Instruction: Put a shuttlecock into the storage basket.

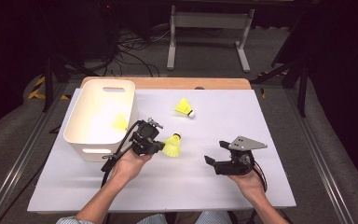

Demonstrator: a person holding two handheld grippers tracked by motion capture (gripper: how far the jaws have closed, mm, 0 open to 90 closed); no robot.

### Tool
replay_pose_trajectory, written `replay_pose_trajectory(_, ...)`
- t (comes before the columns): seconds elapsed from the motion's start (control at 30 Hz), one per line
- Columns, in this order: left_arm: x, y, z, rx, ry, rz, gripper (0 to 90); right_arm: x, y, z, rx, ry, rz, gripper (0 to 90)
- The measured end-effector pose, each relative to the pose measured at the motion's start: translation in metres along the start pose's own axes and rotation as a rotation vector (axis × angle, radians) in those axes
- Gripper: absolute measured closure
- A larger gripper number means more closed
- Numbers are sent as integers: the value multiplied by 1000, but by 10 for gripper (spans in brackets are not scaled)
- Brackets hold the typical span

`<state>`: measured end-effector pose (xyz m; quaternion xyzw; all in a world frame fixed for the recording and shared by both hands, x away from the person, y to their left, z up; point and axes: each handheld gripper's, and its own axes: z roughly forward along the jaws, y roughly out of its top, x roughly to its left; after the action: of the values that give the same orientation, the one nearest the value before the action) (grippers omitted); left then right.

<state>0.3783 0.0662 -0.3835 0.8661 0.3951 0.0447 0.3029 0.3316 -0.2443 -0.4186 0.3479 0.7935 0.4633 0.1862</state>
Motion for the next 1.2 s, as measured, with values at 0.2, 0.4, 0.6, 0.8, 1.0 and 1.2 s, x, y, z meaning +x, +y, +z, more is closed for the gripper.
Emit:
replay_pose_trajectory(0.2, 1, 0, -6, -5, -4, 0, 900, -5, -8, -8, -28, -17, 9, 160)
replay_pose_trajectory(0.4, 2, 0, -11, -4, 15, 8, 900, -10, -15, -16, -54, -36, 21, 151)
replay_pose_trajectory(0.6, 2, 2, -19, -14, 16, 10, 900, -15, -22, -26, -76, -70, 26, 121)
replay_pose_trajectory(0.8, 4, 4, -25, -20, 13, 6, 900, -19, -31, -32, -87, -109, 34, 106)
replay_pose_trajectory(1.0, 4, 7, -33, -24, 12, 3, 900, -24, -40, -37, -98, -129, 62, 103)
replay_pose_trajectory(1.2, 5, 10, -41, -34, 4, 4, 900, -27, -47, -42, -111, -145, 86, 103)
